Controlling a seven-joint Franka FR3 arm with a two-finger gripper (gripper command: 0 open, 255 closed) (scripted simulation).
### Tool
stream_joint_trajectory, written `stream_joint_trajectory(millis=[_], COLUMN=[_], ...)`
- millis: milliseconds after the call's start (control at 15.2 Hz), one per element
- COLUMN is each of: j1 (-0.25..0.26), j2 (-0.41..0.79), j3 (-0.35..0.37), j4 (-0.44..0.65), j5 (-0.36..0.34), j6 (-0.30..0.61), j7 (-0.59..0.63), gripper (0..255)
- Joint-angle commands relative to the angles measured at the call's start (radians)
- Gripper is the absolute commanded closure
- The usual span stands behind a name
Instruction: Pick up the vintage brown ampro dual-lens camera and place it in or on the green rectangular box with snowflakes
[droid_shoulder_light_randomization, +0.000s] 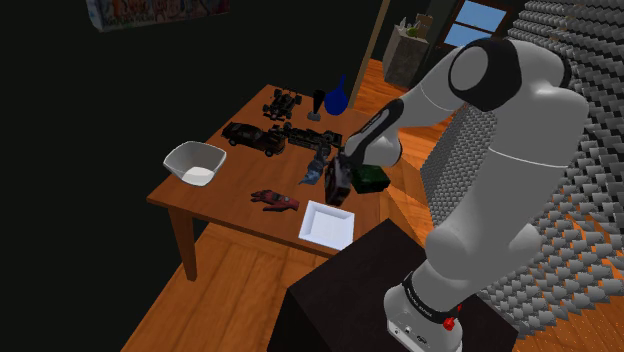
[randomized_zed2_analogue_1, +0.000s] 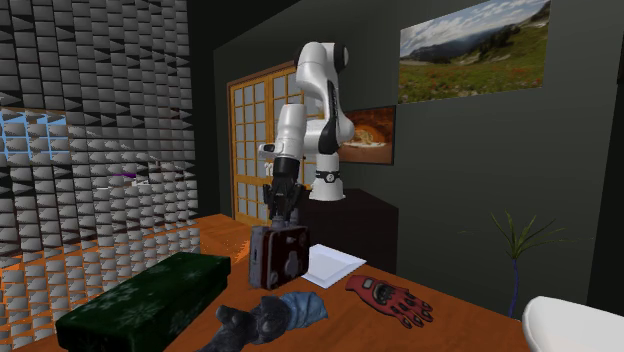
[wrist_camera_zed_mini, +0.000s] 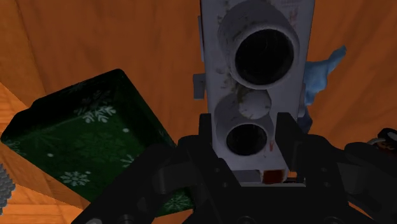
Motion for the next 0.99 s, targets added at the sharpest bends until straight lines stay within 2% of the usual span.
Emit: stream_joint_trajectory(millis=[0,660,924], j1=[0.012,0.065,-0.051], j2=[-0.034,-0.172,-0.108], j3=[-0.014,-0.078,-0.033], j4=[-0.006,-0.013,0.094], j5=[-0.005,-0.064,0.045], j6=[-0.025,-0.156,-0.201], j7=[0.005,0.052,-0.119], gripper=[255,255,255])
